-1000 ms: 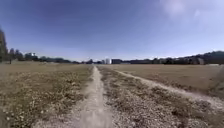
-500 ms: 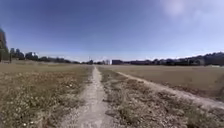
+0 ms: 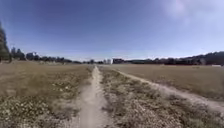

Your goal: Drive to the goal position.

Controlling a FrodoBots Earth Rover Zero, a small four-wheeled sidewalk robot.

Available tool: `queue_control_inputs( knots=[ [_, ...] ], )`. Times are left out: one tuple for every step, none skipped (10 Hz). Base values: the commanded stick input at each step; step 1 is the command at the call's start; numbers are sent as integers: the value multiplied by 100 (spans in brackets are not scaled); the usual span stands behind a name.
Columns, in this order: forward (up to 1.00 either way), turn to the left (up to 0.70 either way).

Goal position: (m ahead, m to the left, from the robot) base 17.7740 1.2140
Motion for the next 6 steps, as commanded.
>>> queue_control_inputs(
  knots=[
    [70, 0],
    [70, 0],
    [70, 0],
    [70, 0],
    [70, 0],
    [70, 0]
  ],
)
